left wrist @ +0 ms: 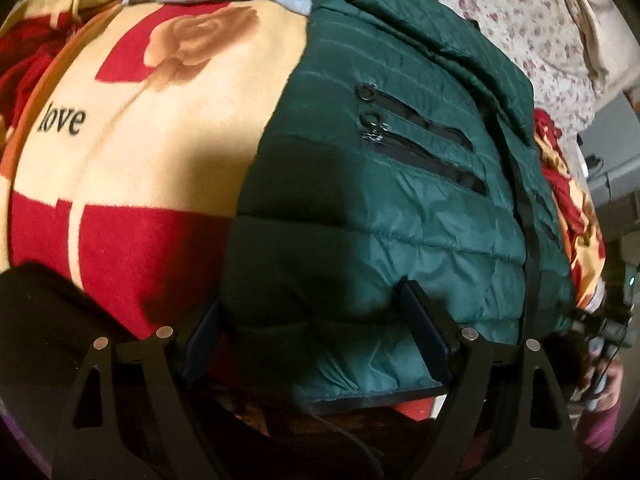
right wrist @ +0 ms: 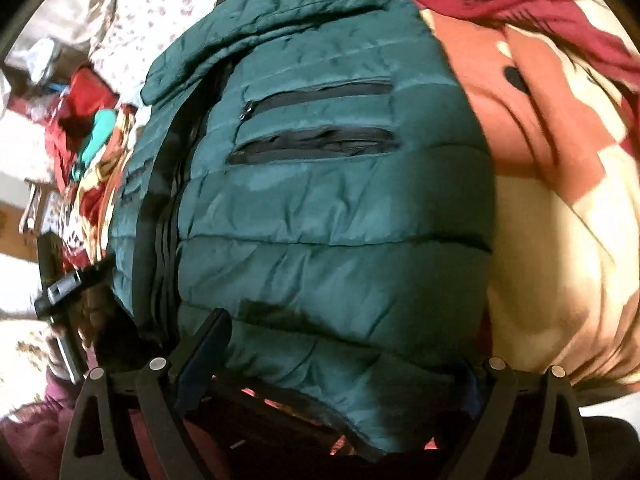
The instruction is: Fold large clothes
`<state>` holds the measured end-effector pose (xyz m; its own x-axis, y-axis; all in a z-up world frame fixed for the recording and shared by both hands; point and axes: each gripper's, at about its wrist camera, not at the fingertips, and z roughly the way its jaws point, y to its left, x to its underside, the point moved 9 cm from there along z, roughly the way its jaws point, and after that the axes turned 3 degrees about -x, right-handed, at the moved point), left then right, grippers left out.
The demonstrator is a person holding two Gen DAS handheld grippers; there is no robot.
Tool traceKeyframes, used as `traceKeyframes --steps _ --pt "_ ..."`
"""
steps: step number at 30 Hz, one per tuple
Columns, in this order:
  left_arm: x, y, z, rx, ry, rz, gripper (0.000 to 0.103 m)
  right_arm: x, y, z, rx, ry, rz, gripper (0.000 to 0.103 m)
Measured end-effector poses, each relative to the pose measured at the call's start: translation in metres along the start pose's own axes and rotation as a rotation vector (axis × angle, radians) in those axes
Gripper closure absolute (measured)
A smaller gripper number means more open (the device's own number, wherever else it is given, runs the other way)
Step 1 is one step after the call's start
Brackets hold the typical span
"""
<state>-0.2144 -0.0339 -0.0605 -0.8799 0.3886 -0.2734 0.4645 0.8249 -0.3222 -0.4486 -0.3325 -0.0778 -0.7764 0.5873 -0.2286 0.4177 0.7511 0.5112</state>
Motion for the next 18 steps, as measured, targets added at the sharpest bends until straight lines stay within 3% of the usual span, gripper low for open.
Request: traceKeyframes --steps 8,9,10,12,15,18 --pt "0.005 -0.006 -0.001 0.002 0.002 0.023 0.019 -0.004 -0.002 -0.002 -0.043 -0.037 0.026 0.011" --pt "0.005 -0.007 -0.001 0.002 -0.001 0.026 0.023 -0.005 0.000 -0.004 -0.045 -0.049 0.023 0.022" --pt "0.005 -0.009 -0.003 -0.002 -0.005 0.031 0.035 -0.006 0.002 -0.007 -0.036 -0.061 0.003 0.036" --pt "0.003 -0.011 -0.006 -0.033 -0.018 0.048 0.054 -0.008 0.011 -0.015 -0.020 -0.080 -0.068 0.045" --pt "-0.001 -0.017 -0.015 -0.070 -0.045 0.097 0.074 -0.013 0.022 -0.025 -0.032 -0.105 -0.125 0.048" --pt "-0.002 -0.021 -0.017 -0.103 -0.054 0.153 0.076 -0.018 0.022 -0.024 -0.047 -0.097 -0.146 0.048"
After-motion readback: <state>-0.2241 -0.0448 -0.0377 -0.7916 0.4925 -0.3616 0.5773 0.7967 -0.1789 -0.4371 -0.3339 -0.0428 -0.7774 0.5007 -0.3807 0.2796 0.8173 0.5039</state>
